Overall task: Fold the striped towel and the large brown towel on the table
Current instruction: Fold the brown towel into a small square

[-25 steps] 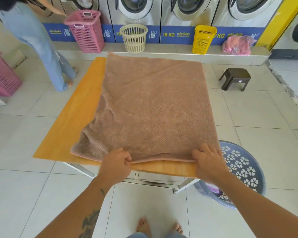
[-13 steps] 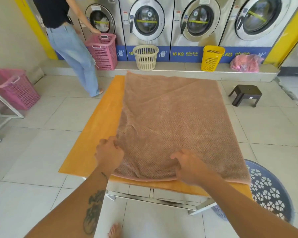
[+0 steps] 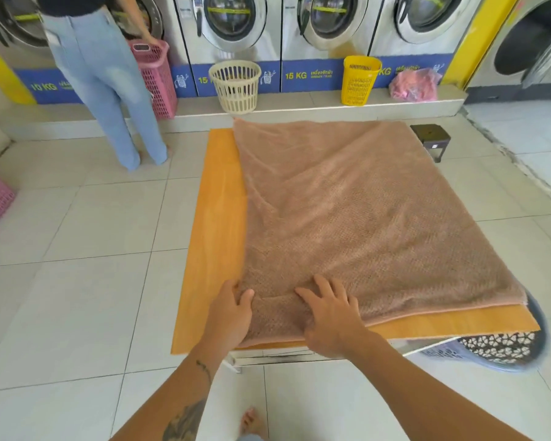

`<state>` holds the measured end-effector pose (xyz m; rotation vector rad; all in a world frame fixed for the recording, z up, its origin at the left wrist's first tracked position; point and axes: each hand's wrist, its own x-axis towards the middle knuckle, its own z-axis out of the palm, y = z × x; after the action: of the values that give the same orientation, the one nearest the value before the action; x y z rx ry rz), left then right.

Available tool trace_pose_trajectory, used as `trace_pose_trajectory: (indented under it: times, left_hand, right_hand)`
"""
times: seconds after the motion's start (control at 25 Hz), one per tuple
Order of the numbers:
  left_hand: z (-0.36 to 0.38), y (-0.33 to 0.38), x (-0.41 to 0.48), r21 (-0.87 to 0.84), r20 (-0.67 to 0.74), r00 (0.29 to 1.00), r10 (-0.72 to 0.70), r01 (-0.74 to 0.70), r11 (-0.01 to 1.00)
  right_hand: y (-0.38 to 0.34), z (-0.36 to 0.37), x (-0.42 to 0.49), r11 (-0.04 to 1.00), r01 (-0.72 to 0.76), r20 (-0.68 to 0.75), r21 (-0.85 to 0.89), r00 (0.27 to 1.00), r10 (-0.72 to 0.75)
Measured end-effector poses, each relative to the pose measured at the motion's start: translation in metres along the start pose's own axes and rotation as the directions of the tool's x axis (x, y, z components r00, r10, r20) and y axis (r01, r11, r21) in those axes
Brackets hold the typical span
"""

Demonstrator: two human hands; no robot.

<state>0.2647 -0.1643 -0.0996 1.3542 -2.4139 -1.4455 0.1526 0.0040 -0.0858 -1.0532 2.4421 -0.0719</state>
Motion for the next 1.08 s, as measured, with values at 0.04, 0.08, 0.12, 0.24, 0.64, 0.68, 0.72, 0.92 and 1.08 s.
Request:
trace_pose_trajectory:
  times: [0.04, 0.08, 0.12, 0.24, 0.64, 0.68, 0.72, 0.92, 1.08]
  left_hand:
    - [-0.003, -0.005, 0.001, 0.03, 0.013, 0.999, -0.031, 0.031, 0.999]
    - [-0.007, -0.008, 0.0, 0.069, 0.025, 0.998, -0.057, 0.056, 0.996]
    - [-0.011, -0.008, -0.003, 0.103, 0.018, 0.997, -0.08, 0.077, 0.992]
    - [-0.022, -0.009, -0.014, 0.116, -0.018, 0.996, -0.091, 0.092, 0.989]
    - [-0.055, 0.034, 0.024, -0.178, 0.312, 0.949, -0.042, 0.102, 0.979]
    - [-0.054, 0.038, 0.041, -0.255, 0.376, 0.924, -0.065, 0.171, 0.952]
    - [-0.05, 0.037, 0.058, -0.305, 0.424, 0.901, -0.093, 0.238, 0.922]
    - [-0.049, 0.044, 0.102, -0.158, 0.363, 0.913, 0.184, -0.134, 0.978]
    - [-0.077, 0.032, 0.123, 0.12, 0.536, 0.692, 0.483, -0.629, 0.768]
  right_hand:
    - [-0.007, 0.001, -0.003, 0.999, 0.042, -0.045, 0.005, 0.998, -0.042]
    - [-0.014, 0.003, -0.007, 0.997, 0.077, -0.066, -0.001, 0.995, -0.076]
    - [-0.02, 0.005, -0.011, 0.995, 0.098, -0.054, -0.009, 0.994, -0.098]
    - [-0.032, 0.007, -0.019, 0.998, 0.046, 0.102, -0.048, 0.994, -0.041]
    - [-0.057, -0.001, -0.025, 0.893, -0.111, 0.042, 0.437, 0.994, 0.104]
    - [-0.062, -0.001, -0.023, 0.875, -0.143, 0.046, 0.463, 0.989, 0.138]
    - [-0.068, -0.001, -0.02, 0.862, -0.175, 0.059, 0.475, 0.984, 0.167]
    - [-0.131, 0.011, 0.009, 0.811, -0.429, 0.038, 0.397, 0.891, 0.452]
    - [-0.185, 0.03, 0.037, 0.666, -0.664, -0.072, 0.341, 0.688, 0.723]
